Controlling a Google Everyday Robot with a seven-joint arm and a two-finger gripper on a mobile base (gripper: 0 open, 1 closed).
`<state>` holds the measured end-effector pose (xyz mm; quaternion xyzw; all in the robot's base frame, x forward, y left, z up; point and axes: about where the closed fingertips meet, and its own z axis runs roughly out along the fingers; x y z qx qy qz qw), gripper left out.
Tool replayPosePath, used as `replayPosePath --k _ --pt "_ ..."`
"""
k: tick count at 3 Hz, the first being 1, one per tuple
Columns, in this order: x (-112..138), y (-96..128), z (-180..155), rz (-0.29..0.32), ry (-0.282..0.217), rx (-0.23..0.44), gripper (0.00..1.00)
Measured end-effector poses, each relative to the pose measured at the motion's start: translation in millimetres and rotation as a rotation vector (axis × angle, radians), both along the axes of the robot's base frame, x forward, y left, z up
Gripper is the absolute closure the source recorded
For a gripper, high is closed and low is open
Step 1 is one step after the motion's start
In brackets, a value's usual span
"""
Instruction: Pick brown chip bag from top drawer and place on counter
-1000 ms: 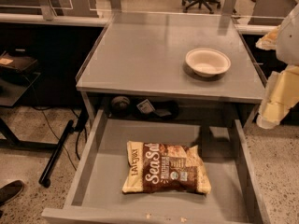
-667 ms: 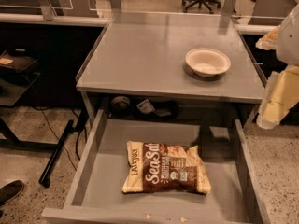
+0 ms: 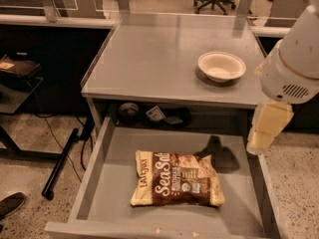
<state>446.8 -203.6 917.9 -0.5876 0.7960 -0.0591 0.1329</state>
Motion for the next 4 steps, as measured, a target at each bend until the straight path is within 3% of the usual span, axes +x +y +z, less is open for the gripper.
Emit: replayPosePath --k 1,3,4 --pt "-1.4 5.1 -48.5 -0.025 0.057 0.0 0.0" --pt "-5.9 5.6 -49.3 0.002 0.047 0.021 0.0" --pt "-20.5 20.8 -69.7 0.066 0.076 0.071 0.0"
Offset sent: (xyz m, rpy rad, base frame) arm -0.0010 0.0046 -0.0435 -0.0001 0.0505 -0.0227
